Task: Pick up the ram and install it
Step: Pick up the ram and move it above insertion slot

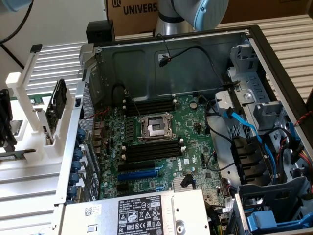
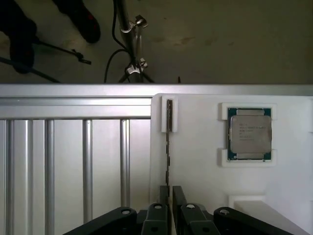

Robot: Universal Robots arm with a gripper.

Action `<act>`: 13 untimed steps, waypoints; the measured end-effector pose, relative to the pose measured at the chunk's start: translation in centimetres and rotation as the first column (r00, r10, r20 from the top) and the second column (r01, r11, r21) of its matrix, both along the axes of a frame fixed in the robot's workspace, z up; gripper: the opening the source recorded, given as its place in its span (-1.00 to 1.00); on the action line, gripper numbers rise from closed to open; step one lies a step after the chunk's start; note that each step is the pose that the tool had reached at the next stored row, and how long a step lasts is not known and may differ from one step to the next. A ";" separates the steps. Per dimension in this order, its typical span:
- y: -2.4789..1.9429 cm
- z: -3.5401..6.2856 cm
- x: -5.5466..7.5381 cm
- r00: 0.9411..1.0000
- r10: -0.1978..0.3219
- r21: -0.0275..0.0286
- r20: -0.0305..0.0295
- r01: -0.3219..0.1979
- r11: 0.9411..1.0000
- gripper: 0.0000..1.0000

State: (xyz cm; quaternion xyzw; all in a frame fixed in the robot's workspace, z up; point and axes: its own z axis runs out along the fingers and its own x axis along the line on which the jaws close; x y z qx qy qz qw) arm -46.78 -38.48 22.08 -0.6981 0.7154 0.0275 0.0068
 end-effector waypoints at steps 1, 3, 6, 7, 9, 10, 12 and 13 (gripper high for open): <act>0.00 0.00 0.0 1.000 0.000 0.000 0.000 0.000 1.000 -0.66; 0.00 0.00 0.0 1.000 0.000 0.000 0.000 0.000 1.000 -0.51; 0.00 0.00 0.0 1.000 0.000 0.000 -0.001 0.000 1.000 -0.51; 0.00 0.00 0.0 1.000 0.000 0.000 -0.001 0.000 1.000 -0.51; 0.00 0.00 0.0 1.000 0.000 0.000 -0.001 0.000 1.000 -0.51; 0.00 0.00 0.0 1.000 0.000 0.000 -0.001 0.000 1.000 -0.51; 0.00 0.00 0.0 1.000 0.000 0.000 -0.002 0.000 1.000 -0.51; -0.02 0.00 0.0 1.000 0.000 0.000 -0.002 0.000 1.000 -0.51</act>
